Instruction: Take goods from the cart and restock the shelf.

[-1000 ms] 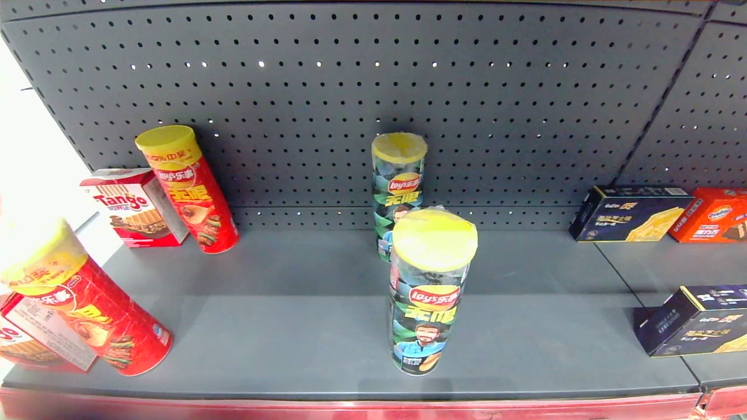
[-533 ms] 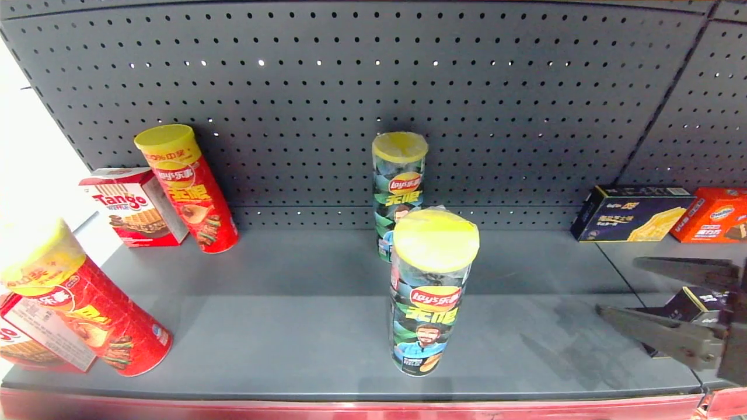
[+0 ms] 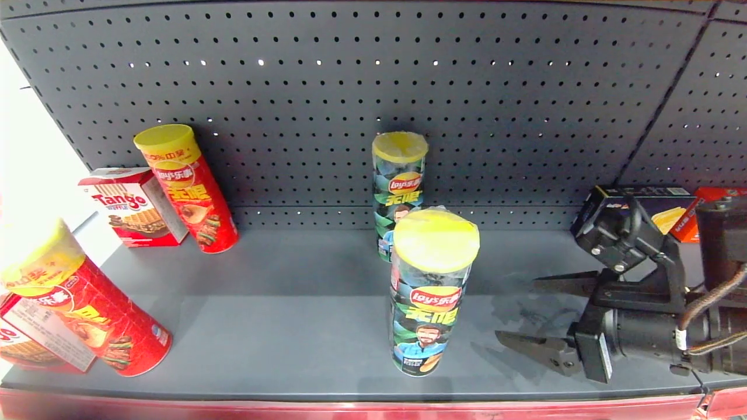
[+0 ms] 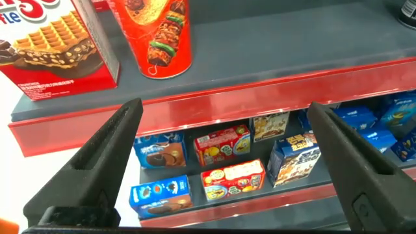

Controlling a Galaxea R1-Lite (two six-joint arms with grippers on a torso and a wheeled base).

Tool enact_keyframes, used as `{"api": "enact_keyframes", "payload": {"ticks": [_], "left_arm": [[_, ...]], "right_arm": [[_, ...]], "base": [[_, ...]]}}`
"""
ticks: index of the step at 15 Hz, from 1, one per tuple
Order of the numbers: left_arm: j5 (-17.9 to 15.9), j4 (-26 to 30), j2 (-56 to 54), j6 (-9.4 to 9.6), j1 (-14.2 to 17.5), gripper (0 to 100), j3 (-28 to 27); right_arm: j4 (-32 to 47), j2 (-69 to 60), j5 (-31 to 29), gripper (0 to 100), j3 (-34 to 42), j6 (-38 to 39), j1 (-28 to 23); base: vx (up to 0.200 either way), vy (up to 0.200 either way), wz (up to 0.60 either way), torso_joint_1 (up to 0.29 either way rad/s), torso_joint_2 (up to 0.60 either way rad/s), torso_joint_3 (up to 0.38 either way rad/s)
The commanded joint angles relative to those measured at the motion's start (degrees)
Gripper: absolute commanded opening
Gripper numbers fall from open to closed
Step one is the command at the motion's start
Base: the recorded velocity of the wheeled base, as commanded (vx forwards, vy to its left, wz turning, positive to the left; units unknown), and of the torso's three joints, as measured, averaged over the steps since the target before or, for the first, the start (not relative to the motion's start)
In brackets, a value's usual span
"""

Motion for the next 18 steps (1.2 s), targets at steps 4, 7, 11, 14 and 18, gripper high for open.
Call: {"api": "enact_keyframes", "payload": {"ticks": [4,7,11,14,18], "left_arm": [[0.0,0.0,0.1,-0.01,0.0,100,0.0],[0.0,0.0,0.1,-0.01,0.0,100,0.0],[0.0,0.0,0.1,-0.01,0.0,100,0.0],[0.0,0.0,0.1,-0.01,0.0,100,0.0],[0.0,0.0,0.1,-0.01,0.0,100,0.0]], "right_arm": [[-0.5,6.5,-0.8,100,-4.3,0.0,1.9],[-2.2,9.1,-1.3,100,-5.6,0.0,3.3],[-2.6,10.6,-1.3,100,-6.8,0.0,4.0],[-2.6,10.2,-1.3,100,-6.4,0.0,3.9],[-2.6,10.3,-1.3,100,-6.6,0.0,4.2]], "base": [[0.000,0.000,0.00,0.000,0.00,0.000],[0.000,0.000,0.00,0.000,0.00,0.000],[0.000,0.000,0.00,0.000,0.00,0.000],[0.000,0.000,0.00,0.000,0.00,0.000],[0.000,0.000,0.00,0.000,0.00,0.000]]}}
